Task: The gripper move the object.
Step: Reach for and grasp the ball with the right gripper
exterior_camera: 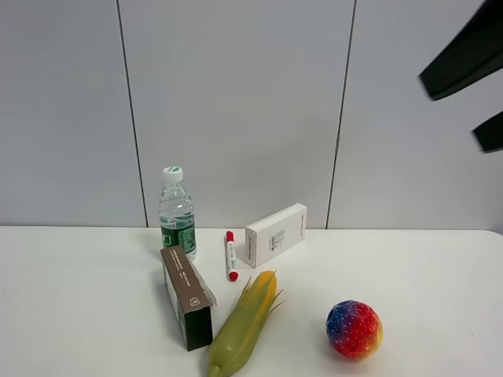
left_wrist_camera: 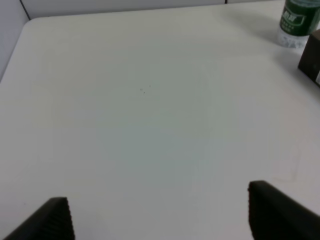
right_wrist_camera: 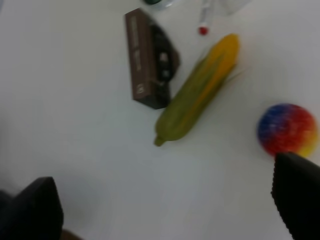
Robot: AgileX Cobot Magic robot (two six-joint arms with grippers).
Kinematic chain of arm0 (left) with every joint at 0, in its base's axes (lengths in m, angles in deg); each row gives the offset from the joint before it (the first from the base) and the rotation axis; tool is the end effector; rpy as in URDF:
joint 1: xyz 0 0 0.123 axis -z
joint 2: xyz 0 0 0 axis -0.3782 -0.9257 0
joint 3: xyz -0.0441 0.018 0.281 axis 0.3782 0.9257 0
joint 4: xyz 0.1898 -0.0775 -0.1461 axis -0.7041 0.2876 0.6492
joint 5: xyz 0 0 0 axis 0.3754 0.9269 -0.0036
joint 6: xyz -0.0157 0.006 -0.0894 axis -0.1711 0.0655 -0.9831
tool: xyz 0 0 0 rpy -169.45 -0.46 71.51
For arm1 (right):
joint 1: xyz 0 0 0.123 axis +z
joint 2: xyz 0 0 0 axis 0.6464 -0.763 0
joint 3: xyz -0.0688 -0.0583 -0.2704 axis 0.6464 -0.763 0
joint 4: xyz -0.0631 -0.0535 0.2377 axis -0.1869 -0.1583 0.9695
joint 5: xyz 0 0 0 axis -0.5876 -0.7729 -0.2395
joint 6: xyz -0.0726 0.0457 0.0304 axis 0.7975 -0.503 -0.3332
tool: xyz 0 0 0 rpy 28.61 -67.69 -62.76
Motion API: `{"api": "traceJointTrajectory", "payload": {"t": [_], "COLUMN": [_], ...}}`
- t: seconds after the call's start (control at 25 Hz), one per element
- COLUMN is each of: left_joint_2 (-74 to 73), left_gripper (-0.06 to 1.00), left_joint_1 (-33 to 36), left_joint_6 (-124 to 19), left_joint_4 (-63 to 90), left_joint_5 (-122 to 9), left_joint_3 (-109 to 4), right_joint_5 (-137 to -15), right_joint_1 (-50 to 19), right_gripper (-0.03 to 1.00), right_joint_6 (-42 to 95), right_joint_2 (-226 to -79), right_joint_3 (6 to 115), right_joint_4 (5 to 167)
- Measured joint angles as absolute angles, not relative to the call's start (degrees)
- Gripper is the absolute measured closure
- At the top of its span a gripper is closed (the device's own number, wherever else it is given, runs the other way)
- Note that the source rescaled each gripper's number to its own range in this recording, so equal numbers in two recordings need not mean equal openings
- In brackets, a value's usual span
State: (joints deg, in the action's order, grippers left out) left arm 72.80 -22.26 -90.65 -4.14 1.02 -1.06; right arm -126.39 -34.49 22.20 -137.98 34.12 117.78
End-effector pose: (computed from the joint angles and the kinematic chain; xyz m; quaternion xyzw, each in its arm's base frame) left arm -0.0048 0.0054 0.2746 -0.0334 0.8547 0.0146 0.5178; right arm 0.1770 0.0684 0.3476 -0.1045 0.9046 0.2994 0.2849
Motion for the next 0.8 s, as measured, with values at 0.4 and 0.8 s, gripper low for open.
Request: {"api": "traceJointTrajectory", "payload": {"t": [0.4,0.8], "left_joint_2": [72.8,72.8], "left_gripper": [-0.06,-0.06], "left_joint_1": [-22.3,-22.3], "left_joint_6": [-90.6,-90.7], "left_joint_4": [-4.1,-4.1], "left_joint_5": [1.0,1.0], "left_joint_3": [-1.1,-1.1], "right_joint_5": [-115.3,-112.5], "right_joint_1": [-22.0,-13.7], "right_gripper": [-0.03,-0.03], "right_joint_6": [15.4,-8.3], "right_joint_2": [-158.1,-173.7], "right_joint_3": [34.1,34.1], "right_joint_4": [103.0,77.9]}}
